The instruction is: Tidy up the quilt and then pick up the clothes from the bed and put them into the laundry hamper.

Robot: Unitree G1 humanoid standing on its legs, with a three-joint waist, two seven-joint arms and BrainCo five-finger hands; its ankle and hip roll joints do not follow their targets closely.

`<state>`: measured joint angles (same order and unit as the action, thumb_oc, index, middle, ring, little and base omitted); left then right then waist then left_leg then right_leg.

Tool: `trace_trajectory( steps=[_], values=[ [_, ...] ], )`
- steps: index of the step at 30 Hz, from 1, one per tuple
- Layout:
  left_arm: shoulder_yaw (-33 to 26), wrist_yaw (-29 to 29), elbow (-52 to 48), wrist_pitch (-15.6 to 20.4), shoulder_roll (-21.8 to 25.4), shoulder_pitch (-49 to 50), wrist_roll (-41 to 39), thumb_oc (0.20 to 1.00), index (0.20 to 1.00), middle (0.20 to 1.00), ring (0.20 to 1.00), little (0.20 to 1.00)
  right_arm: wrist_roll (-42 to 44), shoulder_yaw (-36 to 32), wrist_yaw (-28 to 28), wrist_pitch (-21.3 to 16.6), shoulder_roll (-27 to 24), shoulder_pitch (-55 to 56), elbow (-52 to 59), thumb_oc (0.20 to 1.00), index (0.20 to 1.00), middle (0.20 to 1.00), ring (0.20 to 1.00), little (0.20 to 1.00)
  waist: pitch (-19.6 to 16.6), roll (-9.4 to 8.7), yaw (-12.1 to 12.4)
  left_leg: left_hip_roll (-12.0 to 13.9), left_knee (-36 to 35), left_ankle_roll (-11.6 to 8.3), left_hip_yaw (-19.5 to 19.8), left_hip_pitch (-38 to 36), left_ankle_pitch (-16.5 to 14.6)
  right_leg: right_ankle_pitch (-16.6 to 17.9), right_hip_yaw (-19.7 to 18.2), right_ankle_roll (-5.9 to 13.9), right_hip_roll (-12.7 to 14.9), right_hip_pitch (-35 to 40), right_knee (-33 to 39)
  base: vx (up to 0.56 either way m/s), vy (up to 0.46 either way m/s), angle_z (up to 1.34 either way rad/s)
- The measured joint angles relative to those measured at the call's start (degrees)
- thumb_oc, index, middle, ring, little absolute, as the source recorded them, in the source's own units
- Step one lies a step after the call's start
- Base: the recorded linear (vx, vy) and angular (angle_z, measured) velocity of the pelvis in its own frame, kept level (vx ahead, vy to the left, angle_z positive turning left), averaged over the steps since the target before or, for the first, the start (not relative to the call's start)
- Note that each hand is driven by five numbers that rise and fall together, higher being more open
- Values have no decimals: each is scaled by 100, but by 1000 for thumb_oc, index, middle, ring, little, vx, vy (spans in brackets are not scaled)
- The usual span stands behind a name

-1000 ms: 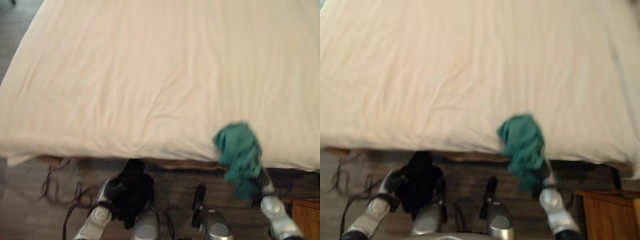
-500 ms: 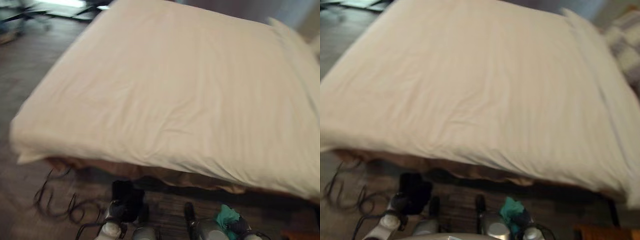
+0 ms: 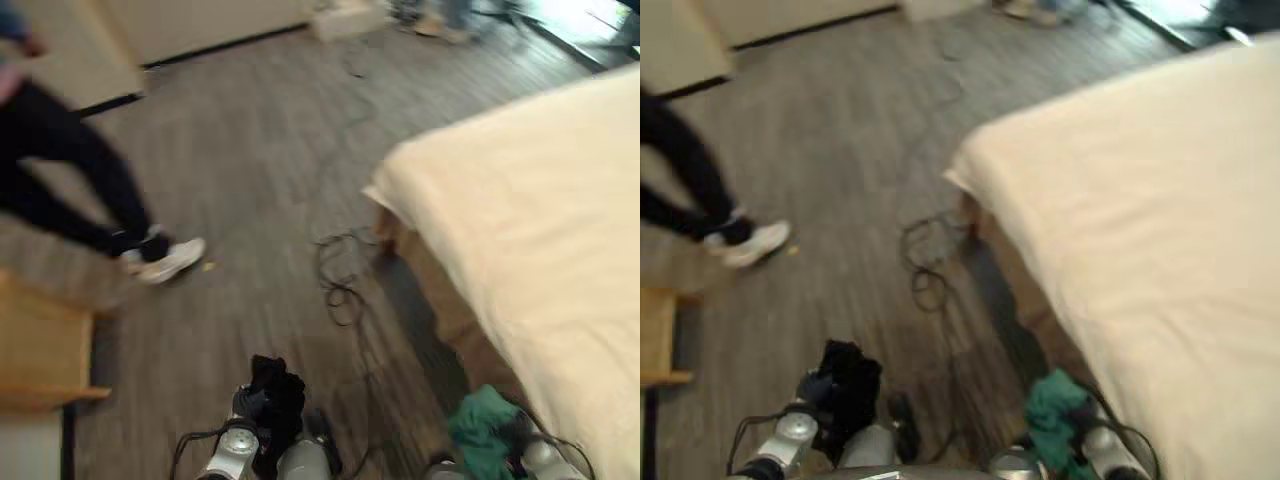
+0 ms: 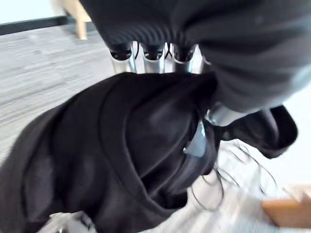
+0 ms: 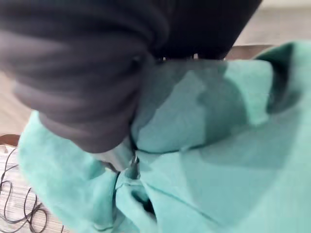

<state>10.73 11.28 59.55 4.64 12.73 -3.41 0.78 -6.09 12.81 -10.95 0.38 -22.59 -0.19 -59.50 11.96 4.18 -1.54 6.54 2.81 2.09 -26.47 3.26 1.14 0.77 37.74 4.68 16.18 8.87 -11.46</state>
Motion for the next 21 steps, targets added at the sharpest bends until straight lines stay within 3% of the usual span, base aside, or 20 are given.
trace_trajectory(
  steps=[1,2,3,4,5,6,8,9,10,12,14,15,16,18,21],
  values=[
    [16,6,-28,-16,126,71,1,200,200,200,200,200,13,-43,-6,13,80,18,-13,200,200,200,200,200,-20,-115,27,-209,-211,133,113,-176,148,-75,-178,102,319,-193,-821,119,265,201],
    [-21,73,-14,-32,356,57,-4,200,200,200,200,200,63,128,9,-34,250,28,236,200,200,200,200,200,29,-328,-24,-397,-260,241,542,-184,115,-127,-767,170,647,-739,-2238,26,98,146],
    [2,83,6,-83,494,61,-3,200,200,200,200,200,139,153,21,-81,430,16,469,200,200,200,200,200,77,-398,-31,-526,-322,270,718,-190,153,-329,-1383,283,486,-1115,-2625,53,26,151],
    [-20,146,4,-107,722,58,-10,200,200,200,200,200,245,162,45,-151,640,-10,706,200,200,200,200,200,103,-555,-24,-520,-479,246,893,-239,206,-693,-2179,267,28,-1652,-2626,41,-13,119],
    [19,131,20,-122,779,76,-8,200,200,200,200,200,264,159,53,-206,747,-122,764,200,200,200,200,200,114,-590,7,-603,-481,234,1029,-240,210,-865,-2586,152,-308,-2020,-2535,125,-128,125],
    [2,119,80,-139,723,15,-7,200,200,200,200,200,269,184,51,-253,781,-235,764,200,200,200,200,200,154,-527,-81,-623,-477,199,1263,-255,222,-997,-3138,208,-757,-2205,-1995,85,-125,128],
    [26,110,138,-121,652,0,-1,200,200,200,200,200,274,173,89,-279,764,-338,737,200,200,200,200,200,175,-475,-159,-723,-520,137,1304,-342,176,-992,-3146,206,-812,-2295,-1320,117,-179,135],
    [22,111,92,-137,658,25,60,200,200,200,200,200,262,144,116,-269,734,-387,620,200,200,200,200,200,134,-536,-73,-972,-723,153,1357,-562,110,-800,-3206,368,-660,-2350,-224,71,-182,113],
    [28,121,94,-132,674,37,65,200,200,200,200,200,265,155,118,-274,713,-375,595,200,200,200,200,200,134,-572,-53,-1069,-705,209,1424,-587,44,-663,-3229,366,-607,-2375,39,-7,-78,109],
    [84,122,110,-138,710,217,61,200,200,200,200,200,265,202,119,-255,712,-483,541,200,200,200,200,200,133,-579,-34,-1159,-687,366,1480,-757,-34,-323,-3308,335,-526,-2472,-46,40,-79,45],
    [96,62,112,-140,705,347,60,200,200,200,200,200,242,238,129,-278,706,-581,452,200,200,200,200,200,113,-536,17,-1186,-701,355,1458,-809,-55,-155,-3314,334,-519,-2446,-118,122,-90,30],
    [99,5,112,-140,705,381,60,200,200,200,200,200,218,220,151,-261,706,-626,388,200,200,200,200,200,114,-530,27,-1166,-712,343,1457,-848,-62,-150,-3323,337,-520,-2313,20,92,-47,30],
    [60,-189,94,-84,425,330,212,200,200,200,200,200,220,119,214,-188,580,-258,263,200,200,200,200,200,98,-475,-138,-460,-588,-257,1267,-840,-122,948,-3412,85,-1057,-1389,1644,49,-49,8],
    [34,3,196,-101,285,188,-25,200,200,200,200,200,835,-368,96,-232,741,-97,-98,200,200,200,200,200,121,-440,-14,-454,-745,-287,1395,-1056,-52,940,-3182,79,-1112,-1208,1642,33,-75,19],
    [29,140,-49,-83,196,92,-69,200,200,200,200,200,1117,-465,83,-149,793,263,-389,200,200,200,200,200,99,-486,197,-402,-746,-368,1589,-1178,-107,827,-3014,58,-1163,-1042,1638,11,-127,28]
  ],
)
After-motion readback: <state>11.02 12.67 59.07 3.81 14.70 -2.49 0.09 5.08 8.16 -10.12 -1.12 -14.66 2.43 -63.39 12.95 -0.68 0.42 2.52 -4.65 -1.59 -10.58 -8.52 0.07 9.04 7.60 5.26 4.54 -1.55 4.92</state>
